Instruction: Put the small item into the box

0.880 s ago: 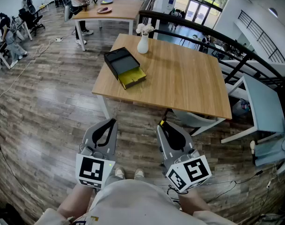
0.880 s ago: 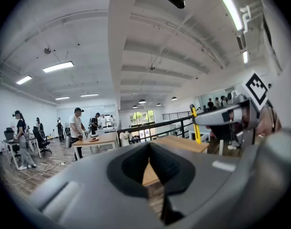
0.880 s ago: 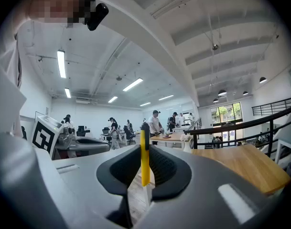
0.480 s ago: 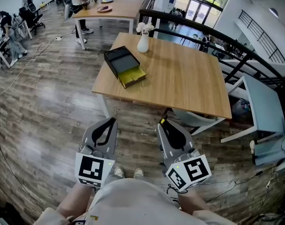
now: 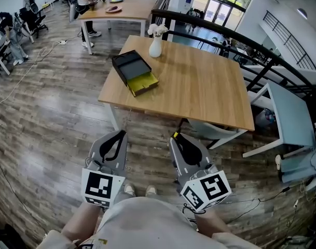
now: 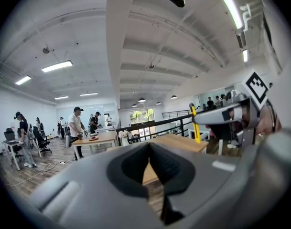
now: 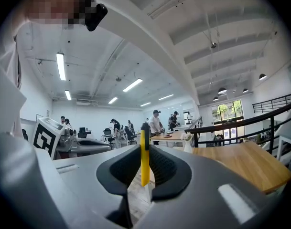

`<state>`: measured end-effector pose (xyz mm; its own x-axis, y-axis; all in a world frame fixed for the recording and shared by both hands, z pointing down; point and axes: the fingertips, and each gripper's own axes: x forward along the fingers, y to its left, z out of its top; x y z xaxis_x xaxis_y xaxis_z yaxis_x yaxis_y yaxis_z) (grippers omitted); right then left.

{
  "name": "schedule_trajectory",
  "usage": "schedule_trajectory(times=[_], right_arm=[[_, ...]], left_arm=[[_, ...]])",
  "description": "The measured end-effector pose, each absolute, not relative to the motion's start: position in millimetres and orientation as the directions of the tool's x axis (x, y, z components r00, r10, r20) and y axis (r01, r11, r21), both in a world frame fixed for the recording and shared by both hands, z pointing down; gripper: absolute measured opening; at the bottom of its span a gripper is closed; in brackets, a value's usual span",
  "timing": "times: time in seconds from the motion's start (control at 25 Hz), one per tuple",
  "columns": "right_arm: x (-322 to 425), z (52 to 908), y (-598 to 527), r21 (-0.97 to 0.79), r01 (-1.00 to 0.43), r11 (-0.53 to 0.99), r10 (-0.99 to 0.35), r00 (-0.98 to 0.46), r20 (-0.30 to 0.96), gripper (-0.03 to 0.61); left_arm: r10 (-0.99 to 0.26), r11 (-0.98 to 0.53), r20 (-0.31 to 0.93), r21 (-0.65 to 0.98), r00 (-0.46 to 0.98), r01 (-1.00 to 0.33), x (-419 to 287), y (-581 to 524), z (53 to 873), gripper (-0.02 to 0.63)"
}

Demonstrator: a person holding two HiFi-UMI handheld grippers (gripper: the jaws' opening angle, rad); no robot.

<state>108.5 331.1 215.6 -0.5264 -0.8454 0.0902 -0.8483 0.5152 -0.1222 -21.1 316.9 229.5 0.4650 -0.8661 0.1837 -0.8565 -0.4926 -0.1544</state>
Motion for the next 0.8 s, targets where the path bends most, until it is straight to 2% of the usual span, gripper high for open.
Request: schedule_trajectory(times=[0.8], right_arm=[[152,230,320,-0.133,-0.818,0.560,-0.814,-0.573,0.096,0.055]], left_arm=[[-0.893,-0.440,0.200,-0.192,0.404,-0.877,18,313,241,0.002]])
